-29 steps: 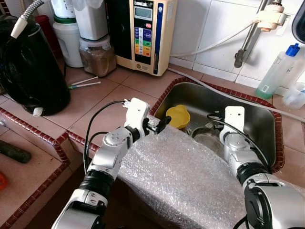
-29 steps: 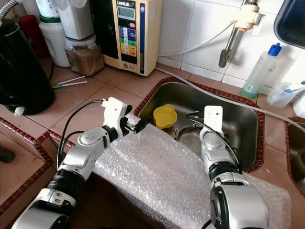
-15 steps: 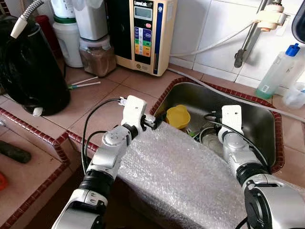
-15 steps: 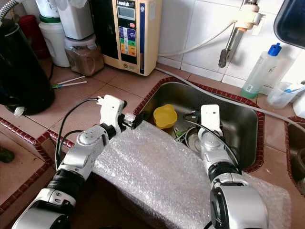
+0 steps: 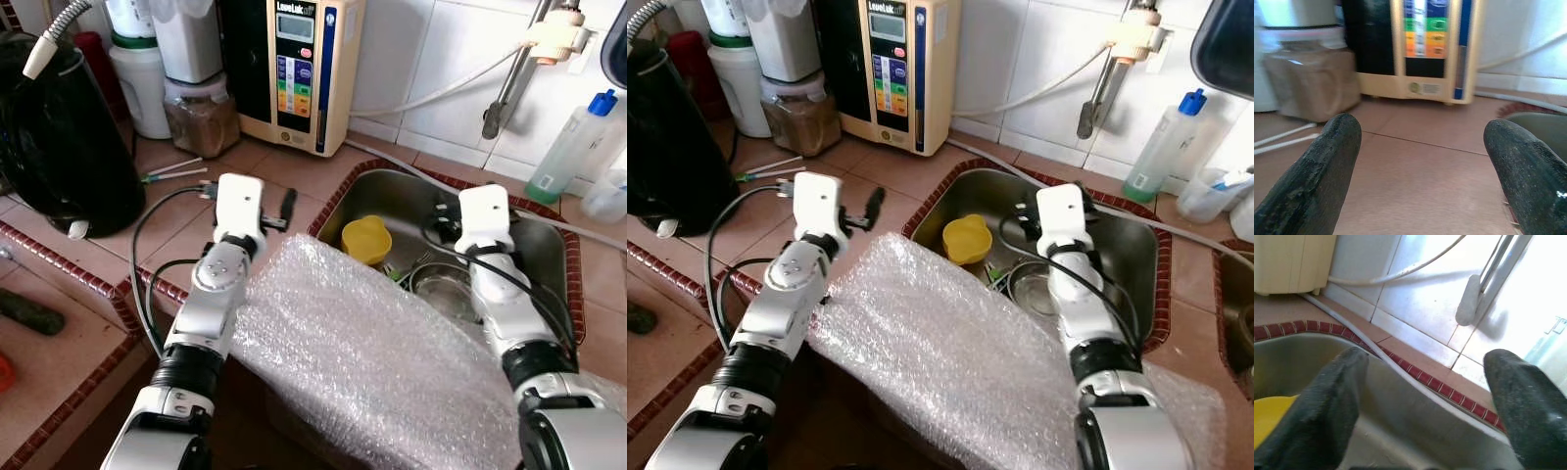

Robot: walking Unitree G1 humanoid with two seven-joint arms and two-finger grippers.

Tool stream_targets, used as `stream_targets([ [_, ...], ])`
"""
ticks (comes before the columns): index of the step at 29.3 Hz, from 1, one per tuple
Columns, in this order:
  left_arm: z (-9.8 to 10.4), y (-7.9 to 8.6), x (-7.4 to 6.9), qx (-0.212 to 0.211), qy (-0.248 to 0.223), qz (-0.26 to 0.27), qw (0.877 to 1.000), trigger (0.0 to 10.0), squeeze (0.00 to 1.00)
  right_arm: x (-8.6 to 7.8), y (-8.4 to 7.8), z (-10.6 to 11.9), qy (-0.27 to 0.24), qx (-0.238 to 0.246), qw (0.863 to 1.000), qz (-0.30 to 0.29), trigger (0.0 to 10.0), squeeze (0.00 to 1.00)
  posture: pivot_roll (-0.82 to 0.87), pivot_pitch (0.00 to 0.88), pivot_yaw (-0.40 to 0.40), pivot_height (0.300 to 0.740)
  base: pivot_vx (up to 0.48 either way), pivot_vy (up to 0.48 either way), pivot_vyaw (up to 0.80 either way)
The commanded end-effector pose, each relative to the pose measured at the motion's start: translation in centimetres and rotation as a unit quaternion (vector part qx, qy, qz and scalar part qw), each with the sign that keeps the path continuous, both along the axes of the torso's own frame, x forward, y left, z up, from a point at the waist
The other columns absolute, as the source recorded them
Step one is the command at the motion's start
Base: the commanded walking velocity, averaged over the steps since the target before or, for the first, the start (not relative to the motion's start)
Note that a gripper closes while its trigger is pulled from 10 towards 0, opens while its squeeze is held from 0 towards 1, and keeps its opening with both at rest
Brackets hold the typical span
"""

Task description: Kitchen organization

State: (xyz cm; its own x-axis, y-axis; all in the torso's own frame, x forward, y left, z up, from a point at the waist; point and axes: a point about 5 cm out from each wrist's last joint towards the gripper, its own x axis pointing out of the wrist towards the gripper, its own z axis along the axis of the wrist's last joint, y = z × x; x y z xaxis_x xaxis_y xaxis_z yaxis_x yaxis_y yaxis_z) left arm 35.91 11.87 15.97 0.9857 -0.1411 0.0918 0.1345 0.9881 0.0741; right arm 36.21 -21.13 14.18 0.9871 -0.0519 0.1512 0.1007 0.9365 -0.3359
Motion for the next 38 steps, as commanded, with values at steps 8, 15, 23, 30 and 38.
stream_targets([
  [8, 0.7, 0.7, -0.9, 0.04, 0.005, 0.056, 0.998, 10.0, 0.0, -1.5, -1.0, 1.9, -0.047, 0.02, 0.999, 0.014, 10.0, 1.0, 0.07, 0.0, 0.019, 0.74, 0.0, 0.0, 0.0],
  [15, -0.3, -0.1, -3.0, -0.001, 0.01, -0.019, 1.0, 10.0, 0.0, -3.5, -1.6, 1.6, -0.04, 0.061, 0.997, -0.016, 10.0, 1.0, 0.06, 0.0, 0.041, 0.74, 0.0, 0.0, 0.0],
  [23, -1.6, 1.3, -3.9, 0.005, 0.047, -0.006, 0.999, 10.0, 0.0, -5.1, -0.9, 0.9, -0.021, 0.073, 0.997, -0.023, 10.0, 1.0, 0.04, 0.0, 0.082, 0.74, 0.0, 0.0, 0.0],
  [30, -1.4, 0.0, -3.8, -0.008, 0.055, -0.054, 0.997, 10.0, 0.0, -5.8, -0.2, 1.1, -0.01, 0.068, 0.998, -0.01, 10.0, 0.82, 0.02, 0.0, 0.066, 0.74, 0.0, 0.0, 0.0],
  [38, -1.6, -0.4, -3.6, -0.034, 0.08, -0.046, 0.995, 10.0, 0.0, -6.9, 0.5, 1.1, 0.028, 0.081, 0.996, 0.033, 10.0, 0.0, 0.0, 0.0, 0.087, 0.74, 0.0, 0.0, -0.14],
])
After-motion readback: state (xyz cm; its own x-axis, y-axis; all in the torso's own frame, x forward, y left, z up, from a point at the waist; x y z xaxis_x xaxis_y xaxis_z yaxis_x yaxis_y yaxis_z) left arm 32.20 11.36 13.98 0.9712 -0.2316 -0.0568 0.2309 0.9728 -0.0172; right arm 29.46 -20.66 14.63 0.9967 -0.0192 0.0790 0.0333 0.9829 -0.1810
